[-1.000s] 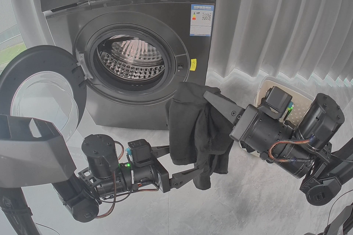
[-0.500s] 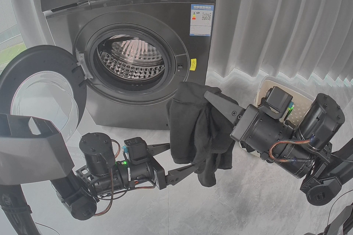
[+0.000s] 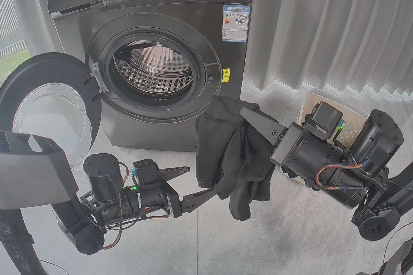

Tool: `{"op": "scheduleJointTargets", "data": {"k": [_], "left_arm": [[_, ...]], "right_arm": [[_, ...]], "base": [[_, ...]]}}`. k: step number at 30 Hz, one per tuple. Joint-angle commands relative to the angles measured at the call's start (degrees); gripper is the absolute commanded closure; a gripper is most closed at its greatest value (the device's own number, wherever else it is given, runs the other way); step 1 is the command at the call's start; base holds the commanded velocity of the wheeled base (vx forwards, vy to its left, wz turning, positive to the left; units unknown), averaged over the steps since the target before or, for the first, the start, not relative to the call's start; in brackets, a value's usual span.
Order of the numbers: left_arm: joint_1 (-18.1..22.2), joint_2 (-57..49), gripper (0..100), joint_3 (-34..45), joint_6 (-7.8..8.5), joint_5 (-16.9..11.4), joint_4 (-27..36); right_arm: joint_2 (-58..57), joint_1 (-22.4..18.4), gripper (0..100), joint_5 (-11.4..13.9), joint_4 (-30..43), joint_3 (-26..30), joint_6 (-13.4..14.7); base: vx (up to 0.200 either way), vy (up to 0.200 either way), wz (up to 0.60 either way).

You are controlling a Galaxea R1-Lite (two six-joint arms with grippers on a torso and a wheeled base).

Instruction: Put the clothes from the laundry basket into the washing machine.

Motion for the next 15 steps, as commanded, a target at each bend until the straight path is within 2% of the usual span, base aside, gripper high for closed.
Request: {"op": "scheduleJointTargets", "data": {"k": [1, 15], "left_arm": [[0.32, -0.34, 0, 0.28, -0.04, -0.08, -0.17], [1.03, -0.52, 0, 0.54, 0.31, -0.78, -0.25]], "right_arm": [[-0.02, -0.07, 100, 0.03, 0.03, 0.03, -0.01], [-0.02, -0.16, 100, 0.03, -0.06, 0.12, -0.01]], "base": [[0.000, 0.000, 0.00], [0.000, 0.000, 0.00]]}}
